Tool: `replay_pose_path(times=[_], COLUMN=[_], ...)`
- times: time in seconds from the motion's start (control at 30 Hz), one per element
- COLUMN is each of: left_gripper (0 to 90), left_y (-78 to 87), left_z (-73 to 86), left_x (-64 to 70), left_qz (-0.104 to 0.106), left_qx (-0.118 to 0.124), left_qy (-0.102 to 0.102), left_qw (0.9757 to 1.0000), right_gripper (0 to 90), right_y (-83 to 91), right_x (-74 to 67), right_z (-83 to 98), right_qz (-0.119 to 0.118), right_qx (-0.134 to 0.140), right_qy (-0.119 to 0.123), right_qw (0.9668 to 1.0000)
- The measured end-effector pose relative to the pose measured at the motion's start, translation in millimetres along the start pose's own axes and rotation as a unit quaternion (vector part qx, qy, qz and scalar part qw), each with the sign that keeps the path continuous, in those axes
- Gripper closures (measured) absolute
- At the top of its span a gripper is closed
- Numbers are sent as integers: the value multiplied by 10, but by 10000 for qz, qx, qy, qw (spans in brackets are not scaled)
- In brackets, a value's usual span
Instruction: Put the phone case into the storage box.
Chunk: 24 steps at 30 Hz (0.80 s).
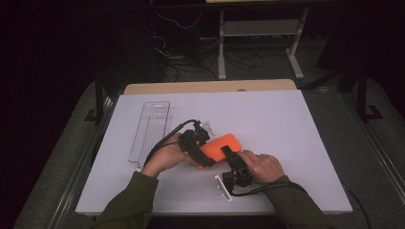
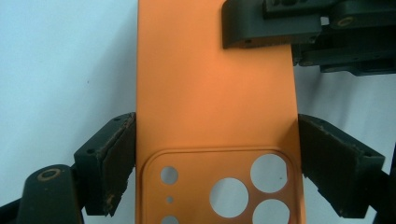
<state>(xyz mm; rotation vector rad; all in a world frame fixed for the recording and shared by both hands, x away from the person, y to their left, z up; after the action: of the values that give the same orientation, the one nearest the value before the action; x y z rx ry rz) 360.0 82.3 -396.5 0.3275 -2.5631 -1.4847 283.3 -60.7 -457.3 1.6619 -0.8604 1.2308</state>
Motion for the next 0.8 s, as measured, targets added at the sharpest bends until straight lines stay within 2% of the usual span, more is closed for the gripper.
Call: replay_pose_path(times=[0.4, 0.6, 0.8], left_gripper=[155, 154, 152], left_y=[13, 13, 24], left_z=[3, 2, 7], left_x=[-8, -12, -15], left_qz=[45, 185, 259], left_qx=[37, 88, 114], left_qy=[33, 105, 104], left_qw=[10000, 9997, 9995], right_gripper=[740, 796, 811], right_y=[7, 30, 53], right_x=[-7, 7, 17], right_z=[-11, -18, -26], right_qz=[85, 234, 292], right_qx=[-52, -55, -9], right_qy=[73, 81, 33], right_qw=[9999, 9997, 9996])
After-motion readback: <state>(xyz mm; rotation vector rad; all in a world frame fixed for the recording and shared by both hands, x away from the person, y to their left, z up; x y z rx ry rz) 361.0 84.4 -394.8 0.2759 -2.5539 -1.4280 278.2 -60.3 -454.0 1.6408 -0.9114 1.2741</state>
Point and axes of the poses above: each handheld gripper's, and its own axes: y roughly backward along the jaws, z roughly out of its underside, x roughly to its right, the point moved 2 cm from there along -y, roughly forward along the jaws, and after that the axes turned 8 degrees about -y, right-handed, at the moved point
